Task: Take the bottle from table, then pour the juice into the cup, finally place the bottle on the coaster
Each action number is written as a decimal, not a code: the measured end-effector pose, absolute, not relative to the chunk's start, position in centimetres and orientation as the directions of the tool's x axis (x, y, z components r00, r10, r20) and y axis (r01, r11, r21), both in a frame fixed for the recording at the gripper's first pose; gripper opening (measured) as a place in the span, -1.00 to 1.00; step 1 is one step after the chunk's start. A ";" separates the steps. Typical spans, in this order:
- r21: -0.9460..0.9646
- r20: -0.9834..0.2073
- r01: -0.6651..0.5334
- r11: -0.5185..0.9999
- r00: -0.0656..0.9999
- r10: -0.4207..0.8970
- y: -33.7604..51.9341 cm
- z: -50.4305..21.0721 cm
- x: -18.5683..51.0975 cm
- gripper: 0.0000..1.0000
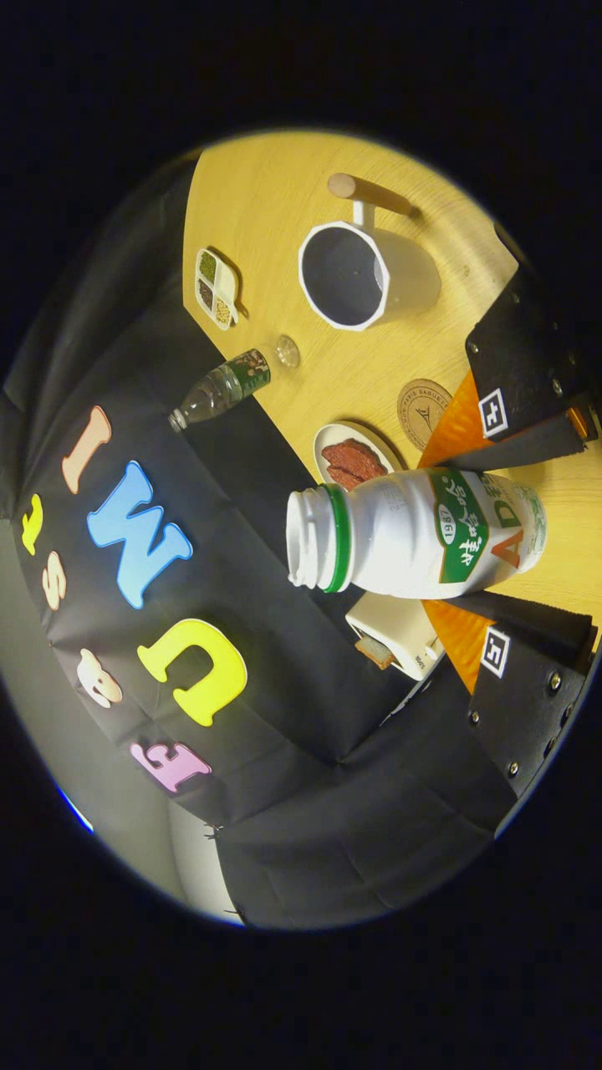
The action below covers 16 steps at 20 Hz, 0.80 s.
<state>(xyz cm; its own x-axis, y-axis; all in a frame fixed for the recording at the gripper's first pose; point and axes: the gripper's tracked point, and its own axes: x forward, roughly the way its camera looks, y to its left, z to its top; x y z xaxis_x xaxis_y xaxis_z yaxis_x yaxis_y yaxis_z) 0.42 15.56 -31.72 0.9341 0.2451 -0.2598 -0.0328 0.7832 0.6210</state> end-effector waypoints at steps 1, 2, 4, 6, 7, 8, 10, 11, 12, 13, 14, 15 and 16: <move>0.638 -0.267 -0.020 0.770 0.932 0.245 15.0 -31.9 0.5 0.35; 0.663 -0.269 -0.006 0.748 0.931 0.245 14.4 -31.9 0.6 0.35; 0.715 -0.279 0.028 0.699 0.928 0.248 13.8 -32.4 0.8 0.35; 0.736 -0.290 0.057 0.674 0.927 0.238 13.1 -32.8 1.0 0.35; 0.743 -0.303 0.070 0.665 0.922 0.241 13.0 -33.1 1.0 0.35; 0.751 -0.313 0.081 0.655 0.918 0.246 12.9 -33.3 1.0 0.35; 0.780 -0.323 0.100 0.617 0.909 0.262 13.0 -33.7 0.9 0.35; 0.795 -0.325 0.109 0.597 0.908 0.266 12.9 -33.7 1.0 0.35; 0.805 -0.329 0.124 0.579 0.907 0.262 12.7 -33.8 0.8 0.35; 0.814 -0.333 0.138 0.564 0.907 0.258 12.4 -33.9 0.8 0.35; 0.826 -0.333 0.149 0.543 0.907 0.258 12.3 -34.0 0.7 0.34; 0.839 -0.331 0.157 0.520 0.907 0.260 12.4 -33.9 0.8 0.35; 0.849 -0.331 0.167 0.501 0.907 0.260 12.5 -33.7 0.7 0.35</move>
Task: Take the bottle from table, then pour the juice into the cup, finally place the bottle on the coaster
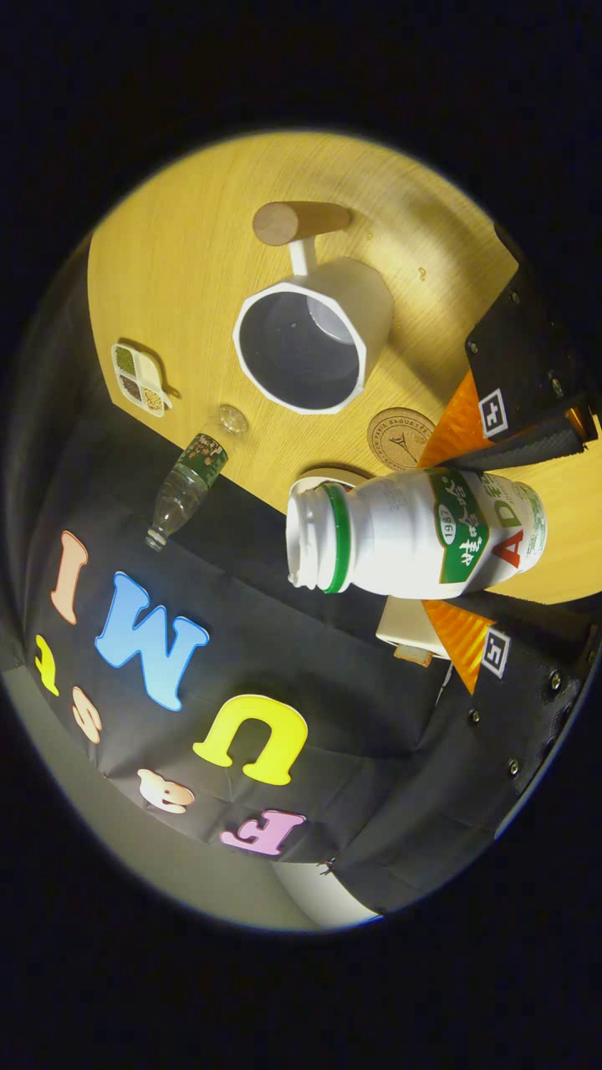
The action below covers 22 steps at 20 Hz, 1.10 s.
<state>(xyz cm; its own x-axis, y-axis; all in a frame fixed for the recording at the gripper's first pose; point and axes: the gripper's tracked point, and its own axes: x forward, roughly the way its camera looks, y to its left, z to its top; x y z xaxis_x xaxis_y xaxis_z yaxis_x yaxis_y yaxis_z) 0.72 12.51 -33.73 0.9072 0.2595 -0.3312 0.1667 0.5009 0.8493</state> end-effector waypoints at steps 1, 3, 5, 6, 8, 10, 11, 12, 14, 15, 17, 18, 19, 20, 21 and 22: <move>0.856 -0.330 0.173 0.487 0.908 0.257 12.4 -33.6 0.7 0.35; 0.869 -0.330 0.187 0.458 0.909 0.255 12.5 -33.4 0.7 0.35; 0.881 -0.328 0.195 0.432 0.908 0.259 12.8 -33.2 0.7 0.35; 0.887 -0.327 0.197 0.418 0.907 0.265 13.0 -33.0 0.6 0.35; 0.896 -0.327 0.203 0.395 0.903 0.278 13.5 -33.2 0.6 0.35; 0.905 -0.323 0.209 0.370 0.904 0.281 13.6 -33.0 0.7 0.34; 0.914 -0.314 0.209 0.349 0.907 0.279 13.6 -32.8 0.8 0.35; 0.921 -0.306 0.209 0.327 0.911 0.279 13.6 -32.5 0.8 0.35; 0.926 -0.307 0.223 0.304 0.913 0.268 13.5 -32.5 0.9 0.35; 0.924 -0.315 0.232 0.304 0.913 0.259 13.3 -32.6 0.8 0.34; 0.925 -0.324 0.247 0.290 0.910 0.259 13.3 -32.5 0.9 0.35; 0.927 -0.320 0.246 0.282 0.912 0.258 13.1 -32.5 1.0 0.35; 0.930 -0.317 0.246 0.273 0.913 0.257 12.9 -32.4 1.2 0.34; 0.933 -0.312 0.245 0.263 0.915 0.255 12.7 -32.4 1.3 0.35; 0.935 -0.311 0.249 0.251 0.917 0.251 12.5 -32.3 1.4 0.34; 0.936 -0.313 0.254 0.243 0.918 0.244 12.3 -32.3 1.6 0.34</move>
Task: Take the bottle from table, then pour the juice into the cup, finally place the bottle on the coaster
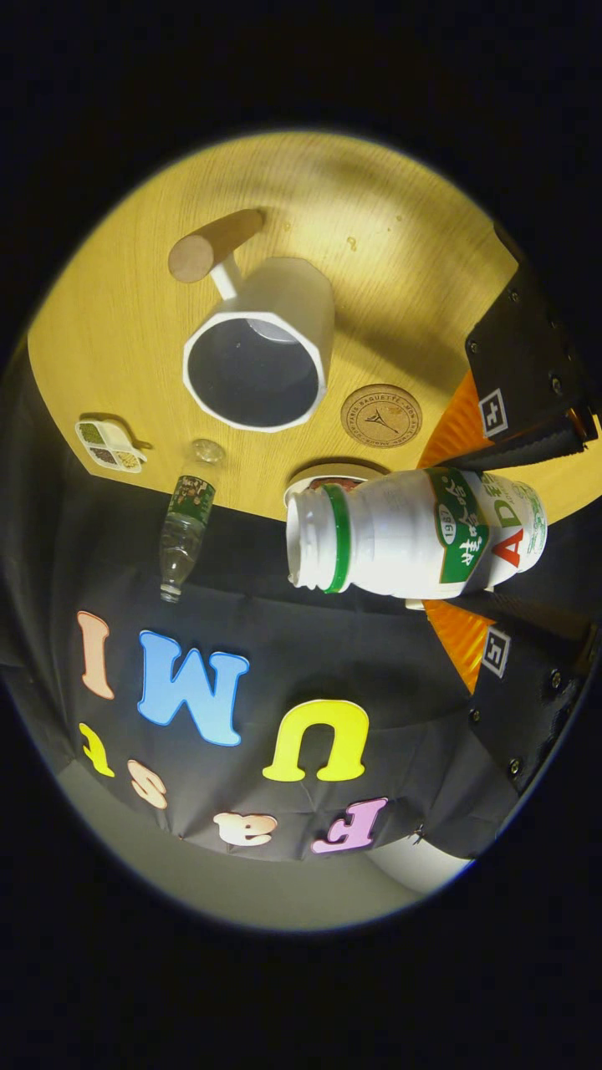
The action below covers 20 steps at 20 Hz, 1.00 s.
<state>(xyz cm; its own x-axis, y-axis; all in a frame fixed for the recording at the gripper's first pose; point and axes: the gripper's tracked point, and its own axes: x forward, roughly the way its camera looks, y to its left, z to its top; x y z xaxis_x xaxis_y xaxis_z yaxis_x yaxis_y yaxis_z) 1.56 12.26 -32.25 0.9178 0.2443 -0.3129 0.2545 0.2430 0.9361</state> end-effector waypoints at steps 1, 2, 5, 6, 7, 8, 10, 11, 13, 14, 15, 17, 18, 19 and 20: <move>0.938 -0.314 0.259 0.232 0.918 0.242 12.2 -32.2 1.8 0.34; 0.941 -0.308 0.259 0.216 0.920 0.240 12.1 -32.0 2.0 0.34; 0.949 -0.300 0.265 0.169 0.923 0.241 11.8 -31.9 2.1 0.35; 0.950 -0.301 0.269 0.158 0.923 0.238 11.7 -31.9 2.1 0.34; 0.951 -0.300 0.271 0.147 0.925 0.235 11.6 -31.9 2.1 0.34; 0.952 -0.299 0.274 0.135 0.926 0.231 11.4 -31.9 2.2 0.34; 0.954 -0.298 0.278 0.117 0.927 0.229 11.3 -31.9 2.3 0.34; 0.953 -0.300 0.281 0.111 0.926 0.229 11.3 -32.0 2.3 0.35; 0.954 -0.300 0.286 0.093 0.926 0.228 11.3 -31.9 2.1 0.34; 0.953 -0.302 0.290 0.083 0.926 0.228 11.2 -32.0 2.1 0.34; 0.953 -0.302 0.293 0.074 0.926 0.226 11.3 -31.9 2.1 0.35; 0.955 -0.297 0.292 0.057 0.928 0.225 11.4 -31.8 2.5 0.34; 0.955 -0.295 0.291 0.053 0.928 0.227 11.4 -31.6 2.4 0.34; 0.955 -0.297 0.293 0.050 0.927 0.230 11.5 -31.7 2.4 0.34; 0.955 -0.296 0.294 0.044 0.927 0.231 11.5 -31.6 2.5 0.34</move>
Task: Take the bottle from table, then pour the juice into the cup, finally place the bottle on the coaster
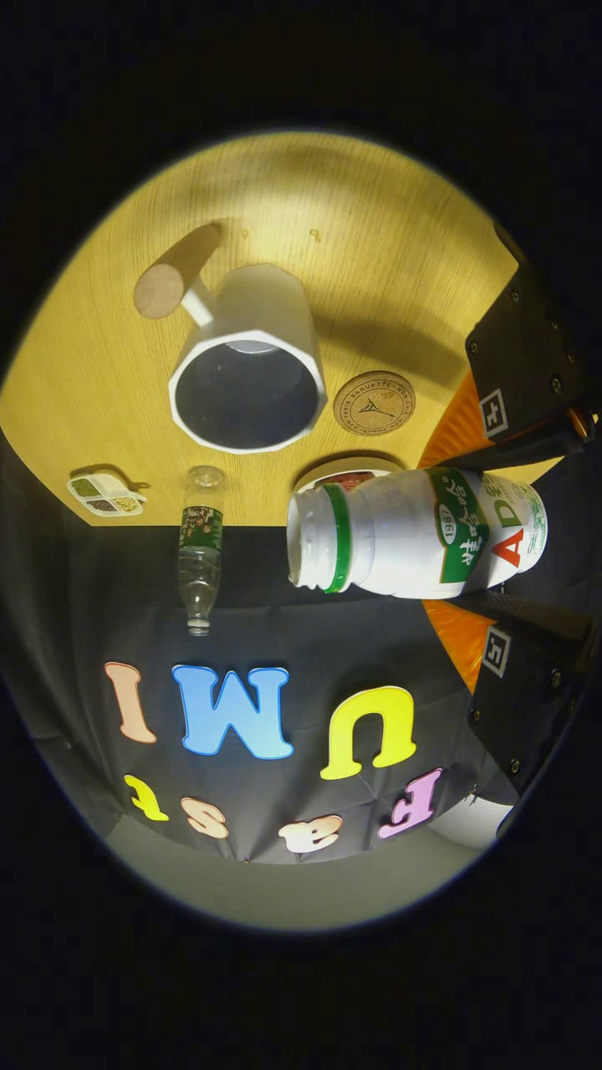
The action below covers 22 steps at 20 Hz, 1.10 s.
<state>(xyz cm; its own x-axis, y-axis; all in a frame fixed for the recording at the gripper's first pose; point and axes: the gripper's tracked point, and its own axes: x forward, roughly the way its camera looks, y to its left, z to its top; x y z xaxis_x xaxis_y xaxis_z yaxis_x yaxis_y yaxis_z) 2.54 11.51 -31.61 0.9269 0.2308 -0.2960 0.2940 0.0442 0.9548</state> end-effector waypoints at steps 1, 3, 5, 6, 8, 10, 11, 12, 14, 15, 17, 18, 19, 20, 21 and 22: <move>0.955 -0.295 0.295 0.036 0.927 0.231 11.5 -31.5 2.6 0.34; 0.954 -0.295 0.298 0.022 0.927 0.230 11.4 -31.4 2.6 0.34; 0.953 -0.297 0.304 0.004 0.928 0.224 11.3 -31.6 2.7 0.34; 0.953 -0.295 0.304 -0.008 0.930 0.219 11.2 -31.6 2.8 0.34; 0.952 -0.295 0.306 -0.021 0.931 0.216 11.0 -31.5 2.6 0.34; 0.951 -0.297 0.309 -0.025 0.930 0.218 11.1 -31.6 2.7 0.34; 0.950 -0.297 0.310 -0.028 0.930 0.218 11.1 -31.6 2.7 0.34; 0.950 -0.297 0.311 -0.034 0.930 0.217 11.1 -31.6 2.7 0.34; 0.948 -0.297 0.314 -0.050 0.931 0.213 11.0 -31.6 2.7 0.34; 0.947 -0.300 0.318 -0.054 0.930 0.213 11.1 -31.7 2.8 0.34; 0.944 -0.304 0.323 -0.063 0.929 0.211 11.1 -31.8 2.9 0.34; 0.944 -0.304 0.323 -0.065 0.930 0.209 11.0 -31.6 2.9 0.34; 0.944 -0.303 0.322 -0.067 0.930 0.208 11.0 -31.6 2.9 0.34; 0.944 -0.302 0.322 -0.069 0.931 0.207 10.9 -31.6 2.9 0.34; 0.944 -0.303 0.323 -0.069 0.930 0.206 11.0 -31.6 2.9 0.34; 0.944 -0.304 0.323 -0.067 0.930 0.205 11.0 -31.6 3.0 0.34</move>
